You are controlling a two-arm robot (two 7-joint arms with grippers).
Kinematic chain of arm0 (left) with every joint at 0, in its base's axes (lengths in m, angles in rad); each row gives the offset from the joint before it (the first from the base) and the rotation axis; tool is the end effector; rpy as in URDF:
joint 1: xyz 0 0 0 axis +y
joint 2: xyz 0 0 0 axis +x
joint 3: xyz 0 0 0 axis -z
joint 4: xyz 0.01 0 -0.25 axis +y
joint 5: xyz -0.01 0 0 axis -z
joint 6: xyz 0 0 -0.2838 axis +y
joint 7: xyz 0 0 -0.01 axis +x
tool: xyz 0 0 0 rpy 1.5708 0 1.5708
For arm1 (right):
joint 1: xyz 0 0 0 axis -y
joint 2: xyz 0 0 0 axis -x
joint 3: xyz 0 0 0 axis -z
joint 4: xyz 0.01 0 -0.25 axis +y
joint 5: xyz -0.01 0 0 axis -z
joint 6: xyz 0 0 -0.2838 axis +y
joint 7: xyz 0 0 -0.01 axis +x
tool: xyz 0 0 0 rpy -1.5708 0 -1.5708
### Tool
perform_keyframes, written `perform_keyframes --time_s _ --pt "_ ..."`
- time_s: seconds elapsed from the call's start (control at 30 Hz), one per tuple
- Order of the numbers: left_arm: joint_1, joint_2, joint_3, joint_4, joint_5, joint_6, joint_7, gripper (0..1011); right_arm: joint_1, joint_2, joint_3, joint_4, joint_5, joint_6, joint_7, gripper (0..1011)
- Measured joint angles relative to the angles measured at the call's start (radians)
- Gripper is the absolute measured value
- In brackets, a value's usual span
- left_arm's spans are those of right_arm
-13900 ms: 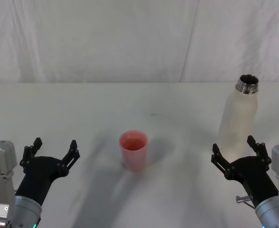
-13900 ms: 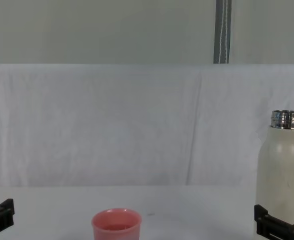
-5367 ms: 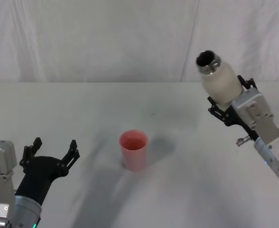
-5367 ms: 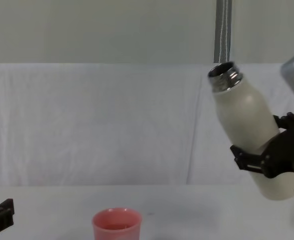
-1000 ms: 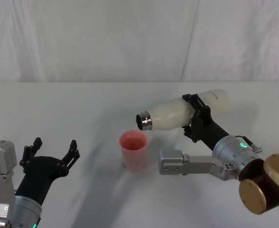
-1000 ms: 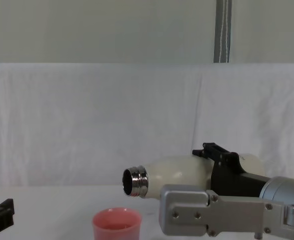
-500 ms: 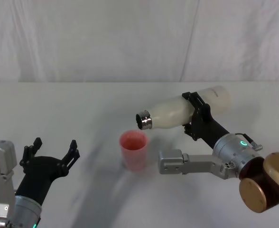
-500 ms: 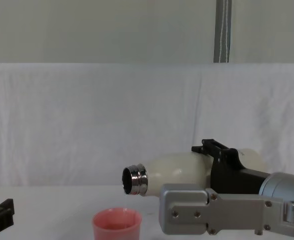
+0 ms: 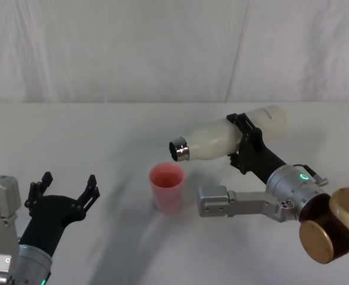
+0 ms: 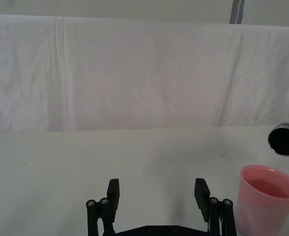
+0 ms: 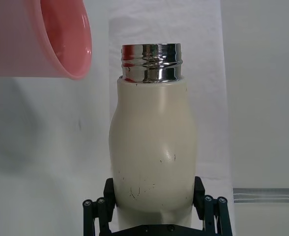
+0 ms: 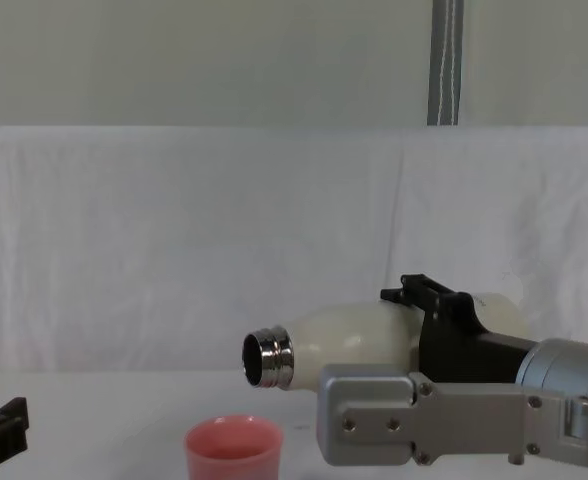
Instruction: Grasp the thermos with one hand and pour water into the cup lid.
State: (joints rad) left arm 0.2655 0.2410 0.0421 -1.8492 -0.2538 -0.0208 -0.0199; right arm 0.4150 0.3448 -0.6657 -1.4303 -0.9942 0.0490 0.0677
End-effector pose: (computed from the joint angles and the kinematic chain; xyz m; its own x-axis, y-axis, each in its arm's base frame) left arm 0.2383 0.0306 -0.2477 0.1245 0.9917 -0.0326 -0.9921 0.1240 -0.0176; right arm 0.3553 0.0719 -0.2215 0.0881 -0.0217 0.9959 0.8700 0.4886 -0.0663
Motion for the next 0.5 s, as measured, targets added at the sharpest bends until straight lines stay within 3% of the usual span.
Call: perform_keyframes --time_s 0.5 --pt "0.0 0.0 0.0 0.0 0.0 0.0 0.0 1001 0.003 0.005 -0.009 -0.008 -0.009 0.0 0.004 950"
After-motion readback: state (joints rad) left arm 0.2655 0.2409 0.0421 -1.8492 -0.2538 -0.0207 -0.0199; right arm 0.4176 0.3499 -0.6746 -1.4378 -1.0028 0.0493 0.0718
